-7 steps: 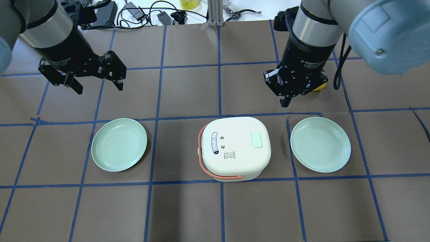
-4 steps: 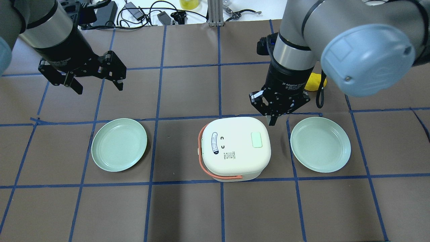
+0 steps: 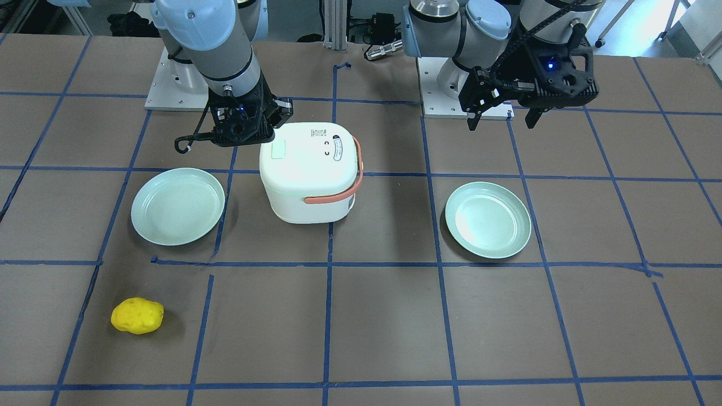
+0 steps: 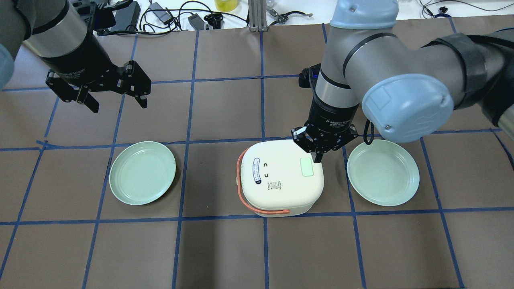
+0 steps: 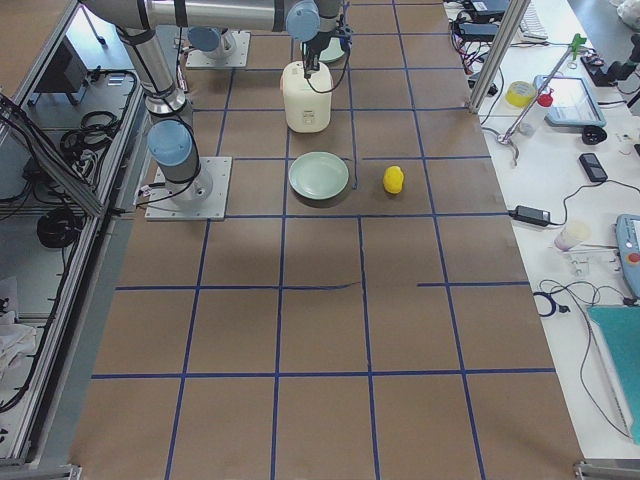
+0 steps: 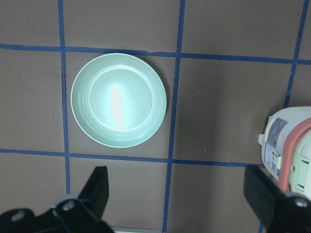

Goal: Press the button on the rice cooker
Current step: 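Press down on the green button with the right gripper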

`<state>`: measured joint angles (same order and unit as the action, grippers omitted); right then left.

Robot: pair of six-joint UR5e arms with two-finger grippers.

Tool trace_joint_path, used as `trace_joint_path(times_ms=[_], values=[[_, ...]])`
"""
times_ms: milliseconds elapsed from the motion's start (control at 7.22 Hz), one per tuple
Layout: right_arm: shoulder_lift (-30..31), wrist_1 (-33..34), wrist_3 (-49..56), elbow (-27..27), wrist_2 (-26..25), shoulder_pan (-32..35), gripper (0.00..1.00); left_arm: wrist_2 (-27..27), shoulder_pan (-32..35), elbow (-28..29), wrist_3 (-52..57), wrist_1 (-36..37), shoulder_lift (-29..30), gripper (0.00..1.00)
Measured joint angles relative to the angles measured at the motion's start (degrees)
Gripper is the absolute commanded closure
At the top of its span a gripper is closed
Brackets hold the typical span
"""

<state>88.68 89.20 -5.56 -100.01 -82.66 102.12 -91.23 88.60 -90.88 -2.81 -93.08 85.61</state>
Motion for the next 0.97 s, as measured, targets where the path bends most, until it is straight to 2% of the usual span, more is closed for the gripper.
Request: trace_joint_path(times_ms=[969], values=[[-2.24,1.72,0.25,-1.21,0.57,0.25,1.0,0.0,0.0,0.0,0.0,0.0,0.0,0.0]])
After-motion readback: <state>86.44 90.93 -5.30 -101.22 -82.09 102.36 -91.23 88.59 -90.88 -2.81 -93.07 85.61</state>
